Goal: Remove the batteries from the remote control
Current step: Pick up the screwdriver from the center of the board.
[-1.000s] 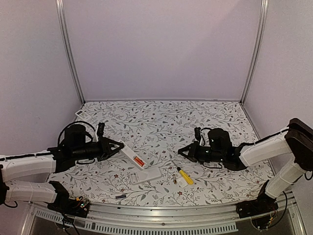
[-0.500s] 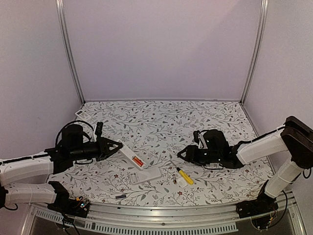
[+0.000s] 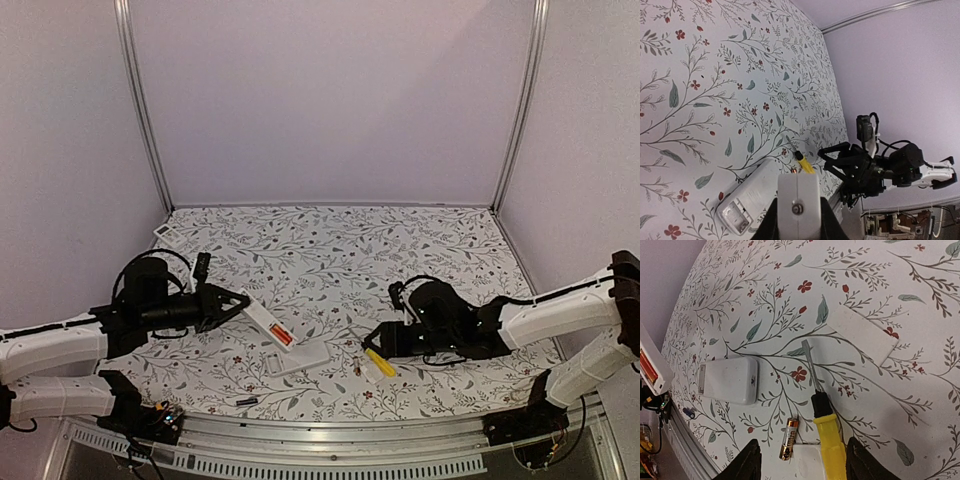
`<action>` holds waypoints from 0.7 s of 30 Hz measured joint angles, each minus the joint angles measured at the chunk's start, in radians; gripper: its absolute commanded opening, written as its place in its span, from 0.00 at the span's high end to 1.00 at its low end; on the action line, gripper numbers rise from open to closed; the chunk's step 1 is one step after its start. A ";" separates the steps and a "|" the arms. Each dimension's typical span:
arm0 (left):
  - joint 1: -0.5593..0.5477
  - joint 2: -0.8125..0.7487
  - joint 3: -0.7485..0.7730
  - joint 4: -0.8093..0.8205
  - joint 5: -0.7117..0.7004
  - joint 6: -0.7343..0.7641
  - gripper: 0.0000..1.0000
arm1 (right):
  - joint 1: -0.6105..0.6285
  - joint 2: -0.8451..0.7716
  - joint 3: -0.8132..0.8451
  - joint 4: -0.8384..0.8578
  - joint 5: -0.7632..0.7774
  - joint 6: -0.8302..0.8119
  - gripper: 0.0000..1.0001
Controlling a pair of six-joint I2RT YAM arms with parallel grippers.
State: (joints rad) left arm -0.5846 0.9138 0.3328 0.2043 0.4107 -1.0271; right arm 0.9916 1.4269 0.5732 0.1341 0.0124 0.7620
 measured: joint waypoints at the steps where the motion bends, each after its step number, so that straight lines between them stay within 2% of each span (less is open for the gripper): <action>1: 0.000 0.000 0.000 0.000 0.002 0.002 1.00 | 0.019 0.010 0.000 -0.010 0.013 0.002 0.45; 9: 0.000 -0.026 0.000 -0.018 0.008 0.007 1.00 | 0.057 0.109 0.030 -0.098 0.104 -0.009 0.54; 15: 0.000 -0.022 0.000 -0.025 0.007 0.006 1.00 | 0.097 0.143 0.098 -0.160 0.181 -0.054 0.57; 19: 0.000 0.015 0.002 -0.023 -0.006 0.001 1.00 | 0.127 0.166 0.117 -0.177 0.201 -0.080 0.60; 21: 0.000 0.047 0.005 -0.018 -0.018 -0.005 1.00 | 0.135 0.189 0.130 -0.184 0.211 -0.090 0.65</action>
State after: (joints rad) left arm -0.5850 0.9604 0.3382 0.1860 0.3927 -1.0321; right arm 1.1267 1.6161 0.7029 -0.0502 0.2230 0.6724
